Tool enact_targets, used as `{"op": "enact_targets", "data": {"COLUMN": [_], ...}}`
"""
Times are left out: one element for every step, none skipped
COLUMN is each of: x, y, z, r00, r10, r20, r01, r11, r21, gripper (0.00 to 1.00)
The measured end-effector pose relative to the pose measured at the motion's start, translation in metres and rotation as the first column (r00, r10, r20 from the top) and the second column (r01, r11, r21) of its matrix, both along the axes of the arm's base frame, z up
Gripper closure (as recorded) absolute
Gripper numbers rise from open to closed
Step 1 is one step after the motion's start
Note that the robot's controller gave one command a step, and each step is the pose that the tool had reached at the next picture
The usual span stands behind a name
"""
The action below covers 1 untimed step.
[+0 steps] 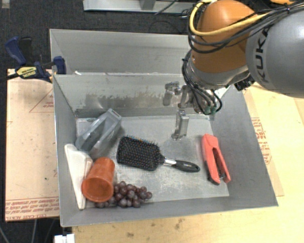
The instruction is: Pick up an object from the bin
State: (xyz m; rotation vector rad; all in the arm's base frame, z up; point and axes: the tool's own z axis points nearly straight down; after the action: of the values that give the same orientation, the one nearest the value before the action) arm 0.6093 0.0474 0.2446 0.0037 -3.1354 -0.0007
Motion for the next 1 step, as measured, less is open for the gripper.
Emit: {"op": "enact_targets", "data": {"x": [0.0012], "y": [-0.0002], "z": [0.0051], "r00": [1.0], "r10": [-0.001], "r20": [0.008], "r01": [0.001], "r11": [1.0], "r21": [0.001], "gripper": [0.0]}}
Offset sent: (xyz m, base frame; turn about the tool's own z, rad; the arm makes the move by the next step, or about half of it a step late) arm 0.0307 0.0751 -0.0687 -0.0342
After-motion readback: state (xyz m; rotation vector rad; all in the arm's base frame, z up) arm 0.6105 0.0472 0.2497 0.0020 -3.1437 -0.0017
